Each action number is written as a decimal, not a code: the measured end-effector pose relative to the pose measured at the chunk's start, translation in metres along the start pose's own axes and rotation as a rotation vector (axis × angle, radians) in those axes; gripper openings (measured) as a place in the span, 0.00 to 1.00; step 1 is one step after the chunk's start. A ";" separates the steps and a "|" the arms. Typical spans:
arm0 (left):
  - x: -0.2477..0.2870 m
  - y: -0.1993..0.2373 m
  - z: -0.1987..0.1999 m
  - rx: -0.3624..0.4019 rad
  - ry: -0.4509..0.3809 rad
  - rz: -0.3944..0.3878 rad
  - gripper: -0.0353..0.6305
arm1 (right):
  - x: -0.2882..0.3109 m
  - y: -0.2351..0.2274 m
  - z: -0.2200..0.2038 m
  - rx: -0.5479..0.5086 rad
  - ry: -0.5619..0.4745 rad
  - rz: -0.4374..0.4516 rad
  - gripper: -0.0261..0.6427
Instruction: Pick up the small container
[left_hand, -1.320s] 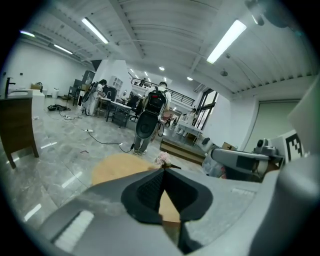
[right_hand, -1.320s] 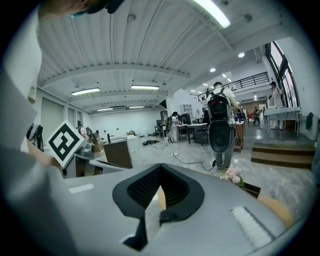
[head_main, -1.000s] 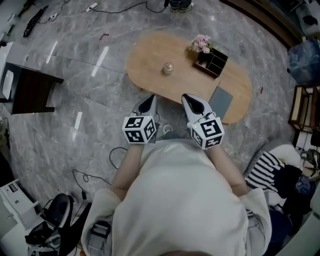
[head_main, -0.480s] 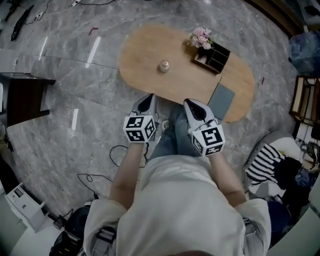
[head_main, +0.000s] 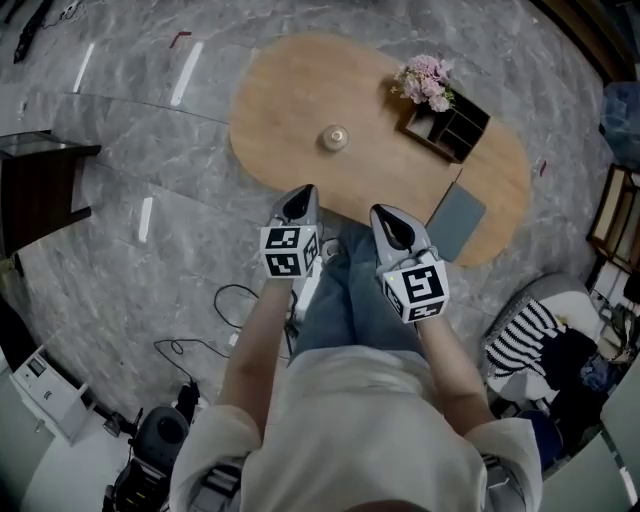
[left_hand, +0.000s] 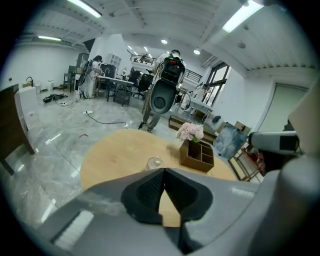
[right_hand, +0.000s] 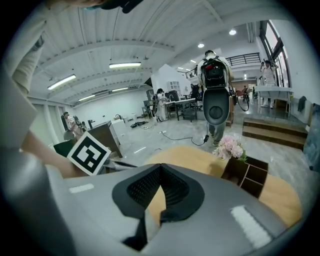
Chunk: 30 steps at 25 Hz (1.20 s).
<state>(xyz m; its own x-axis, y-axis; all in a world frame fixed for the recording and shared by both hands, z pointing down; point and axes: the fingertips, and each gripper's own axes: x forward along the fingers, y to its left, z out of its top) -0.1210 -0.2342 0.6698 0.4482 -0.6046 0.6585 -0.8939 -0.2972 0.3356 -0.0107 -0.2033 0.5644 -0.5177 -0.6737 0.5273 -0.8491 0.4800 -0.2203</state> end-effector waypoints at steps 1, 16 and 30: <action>0.011 0.005 -0.002 0.008 0.009 0.008 0.06 | 0.007 -0.004 -0.002 0.002 0.007 0.003 0.04; 0.164 0.027 -0.031 0.174 0.034 -0.032 0.60 | 0.077 -0.047 -0.063 0.066 0.111 0.082 0.04; 0.245 0.036 -0.036 0.318 -0.001 0.024 0.65 | 0.100 -0.068 -0.123 0.146 0.189 0.109 0.04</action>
<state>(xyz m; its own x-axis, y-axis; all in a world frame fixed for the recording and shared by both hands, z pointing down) -0.0428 -0.3659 0.8674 0.4268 -0.6148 0.6633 -0.8619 -0.4986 0.0924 0.0078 -0.2344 0.7330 -0.5896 -0.4994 0.6348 -0.8028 0.4482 -0.3931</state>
